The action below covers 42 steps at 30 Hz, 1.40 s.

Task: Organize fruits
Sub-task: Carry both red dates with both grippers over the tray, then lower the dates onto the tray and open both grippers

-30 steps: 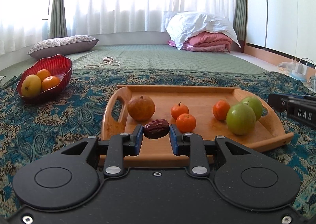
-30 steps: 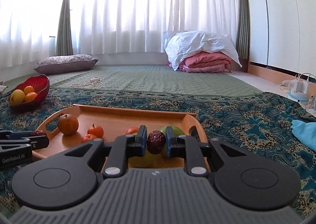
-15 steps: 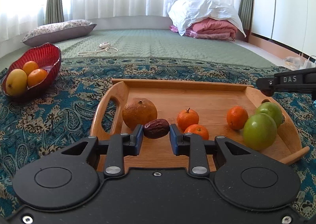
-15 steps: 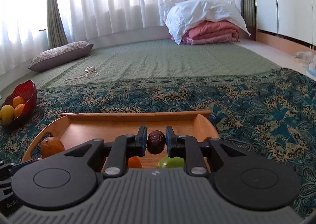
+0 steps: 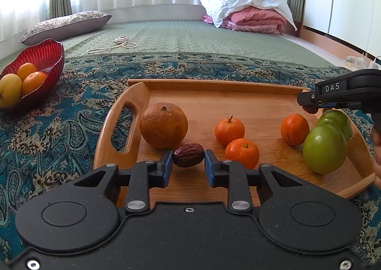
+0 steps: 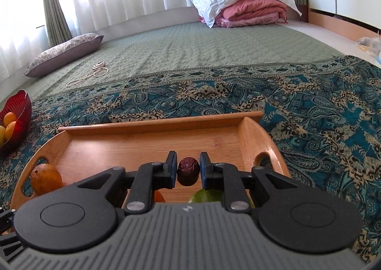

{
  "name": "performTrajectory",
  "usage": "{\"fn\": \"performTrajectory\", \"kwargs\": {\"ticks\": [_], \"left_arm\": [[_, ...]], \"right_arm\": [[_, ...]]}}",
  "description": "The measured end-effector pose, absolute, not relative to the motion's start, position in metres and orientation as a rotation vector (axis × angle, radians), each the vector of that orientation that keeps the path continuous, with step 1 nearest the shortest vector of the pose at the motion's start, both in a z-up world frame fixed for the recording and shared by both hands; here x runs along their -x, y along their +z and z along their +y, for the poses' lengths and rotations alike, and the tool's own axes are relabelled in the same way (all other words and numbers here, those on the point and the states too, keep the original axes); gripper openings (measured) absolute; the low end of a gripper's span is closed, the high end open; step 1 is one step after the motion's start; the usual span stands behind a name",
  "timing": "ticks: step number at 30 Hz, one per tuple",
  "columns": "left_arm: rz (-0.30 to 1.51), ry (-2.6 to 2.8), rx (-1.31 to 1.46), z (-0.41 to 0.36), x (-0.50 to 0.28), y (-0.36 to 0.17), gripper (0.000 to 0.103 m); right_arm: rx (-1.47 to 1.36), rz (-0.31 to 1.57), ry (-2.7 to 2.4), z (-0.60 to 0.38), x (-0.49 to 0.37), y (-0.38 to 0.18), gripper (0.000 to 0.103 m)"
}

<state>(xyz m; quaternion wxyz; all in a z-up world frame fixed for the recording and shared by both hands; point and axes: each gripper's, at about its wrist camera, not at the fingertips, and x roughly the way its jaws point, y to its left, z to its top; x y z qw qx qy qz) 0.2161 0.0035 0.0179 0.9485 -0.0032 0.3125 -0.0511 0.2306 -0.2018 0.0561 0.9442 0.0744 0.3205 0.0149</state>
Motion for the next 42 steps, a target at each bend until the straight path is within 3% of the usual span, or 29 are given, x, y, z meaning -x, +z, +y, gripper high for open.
{"fn": "performTrajectory", "kwargs": {"ticks": [31, 34, 36, 39, 42], "left_arm": [[0.672, -0.122, 0.013, 0.004, -0.232, 0.016, 0.028], [0.679, -0.124, 0.019, 0.004, -0.231, 0.017, 0.032], [0.681, -0.121, 0.02, 0.005, -0.23, 0.018, 0.039], [0.677, -0.114, 0.012, 0.005, -0.226, 0.019, 0.04], [0.676, -0.108, 0.016, 0.006, -0.223, 0.021, 0.045]], "right_arm": [[-0.002, 0.852, 0.043, -0.175, -0.263, 0.053, 0.024], [-0.015, 0.842, 0.048, -0.175, -0.26, 0.055, 0.025], [-0.029, 0.833, 0.048, -0.177, -0.258, 0.056, 0.028], [-0.039, 0.818, 0.051, -0.178, -0.254, 0.059, 0.04], [-0.041, 0.804, 0.057, -0.179, -0.249, 0.062, 0.042]]}}
